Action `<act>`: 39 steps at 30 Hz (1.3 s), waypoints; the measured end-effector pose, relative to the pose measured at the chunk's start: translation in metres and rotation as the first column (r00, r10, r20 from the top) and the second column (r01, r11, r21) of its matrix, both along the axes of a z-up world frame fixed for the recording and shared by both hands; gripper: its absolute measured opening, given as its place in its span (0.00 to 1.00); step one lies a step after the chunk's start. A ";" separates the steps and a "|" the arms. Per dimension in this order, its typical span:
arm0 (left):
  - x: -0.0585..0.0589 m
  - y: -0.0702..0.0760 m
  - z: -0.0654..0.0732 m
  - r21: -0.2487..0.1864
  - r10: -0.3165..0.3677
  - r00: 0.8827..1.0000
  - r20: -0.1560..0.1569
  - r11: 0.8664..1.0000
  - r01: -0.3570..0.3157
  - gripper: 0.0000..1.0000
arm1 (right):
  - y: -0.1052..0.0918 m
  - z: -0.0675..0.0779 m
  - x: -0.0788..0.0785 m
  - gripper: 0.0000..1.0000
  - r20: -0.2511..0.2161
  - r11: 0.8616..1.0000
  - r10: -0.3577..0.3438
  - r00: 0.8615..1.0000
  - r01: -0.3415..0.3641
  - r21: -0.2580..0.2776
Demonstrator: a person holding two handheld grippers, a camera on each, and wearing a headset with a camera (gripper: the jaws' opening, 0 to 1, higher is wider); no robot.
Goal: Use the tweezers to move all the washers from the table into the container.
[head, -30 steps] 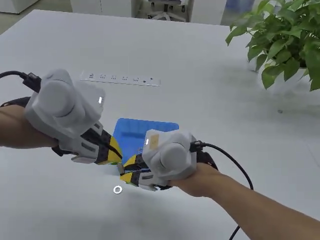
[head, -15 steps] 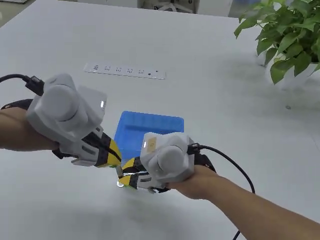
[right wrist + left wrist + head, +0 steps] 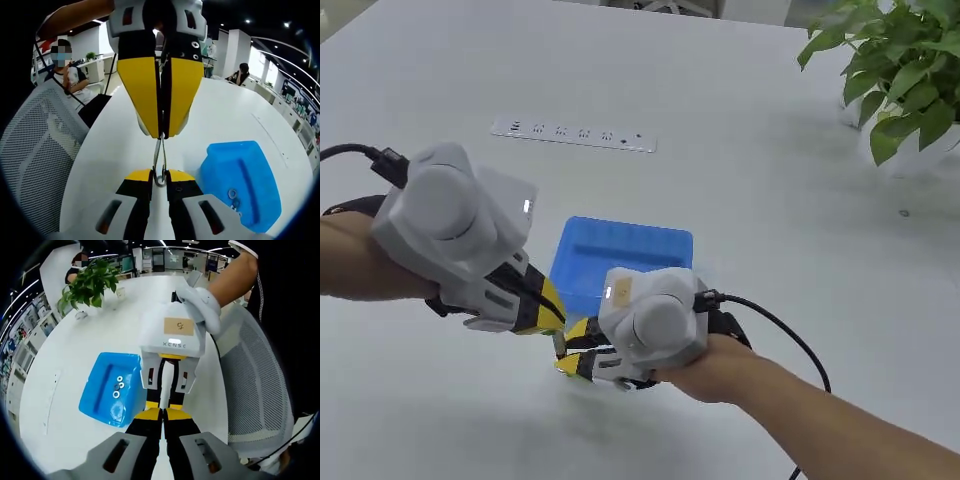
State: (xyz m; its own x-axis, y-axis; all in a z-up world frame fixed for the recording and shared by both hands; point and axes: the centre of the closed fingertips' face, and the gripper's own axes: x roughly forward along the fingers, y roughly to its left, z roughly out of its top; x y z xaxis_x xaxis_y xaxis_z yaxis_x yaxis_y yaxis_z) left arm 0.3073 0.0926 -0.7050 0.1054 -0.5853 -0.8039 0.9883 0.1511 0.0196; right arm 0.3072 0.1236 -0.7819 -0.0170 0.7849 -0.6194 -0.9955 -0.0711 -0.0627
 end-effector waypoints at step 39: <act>0.001 0.000 0.010 -0.011 0.009 1.000 0.008 1.000 -0.009 0.05 | 0.001 0.010 0.000 0.10 -0.011 1.000 -0.010 1.000 0.009 -0.019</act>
State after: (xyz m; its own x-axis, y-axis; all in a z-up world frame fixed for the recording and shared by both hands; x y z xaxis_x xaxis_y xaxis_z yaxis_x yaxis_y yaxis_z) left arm 0.3087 0.0923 -0.6952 0.1171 -0.5934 -0.7964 0.9868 0.1600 0.0259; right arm 0.3076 0.1250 -0.7723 -0.0164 0.7732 -0.6339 -0.9967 -0.0626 -0.0507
